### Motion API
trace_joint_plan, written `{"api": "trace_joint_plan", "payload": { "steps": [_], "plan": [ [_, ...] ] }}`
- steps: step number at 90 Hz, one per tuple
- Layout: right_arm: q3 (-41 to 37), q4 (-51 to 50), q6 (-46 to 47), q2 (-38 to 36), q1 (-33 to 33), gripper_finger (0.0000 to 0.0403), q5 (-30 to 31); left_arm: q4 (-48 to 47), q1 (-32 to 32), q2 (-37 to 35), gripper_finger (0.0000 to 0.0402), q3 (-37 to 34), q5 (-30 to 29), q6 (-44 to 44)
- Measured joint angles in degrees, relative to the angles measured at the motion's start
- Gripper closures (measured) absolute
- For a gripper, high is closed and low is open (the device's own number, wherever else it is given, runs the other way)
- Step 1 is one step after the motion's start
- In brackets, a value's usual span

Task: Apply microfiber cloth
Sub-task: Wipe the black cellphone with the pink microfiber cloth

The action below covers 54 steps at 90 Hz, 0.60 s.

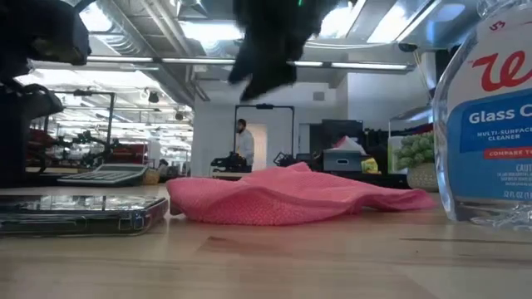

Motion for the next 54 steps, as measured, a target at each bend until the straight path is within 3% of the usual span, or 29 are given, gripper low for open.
{"api": "trace_joint_plan", "payload": {
  "steps": [41,54],
  "plan": [
    [-0.1,1.12,2.96,8.67,3.05,0.0114,-4.58,1.82,0.27,0.0,0.0273,0.0,-1.41,3.02],
    [-0.1,1.01,2.61,8.66,4.45,0.0114,-2.31,2.72,0.46,0.0,0.0273,0.0,-0.55,2.69]
  ]
}}
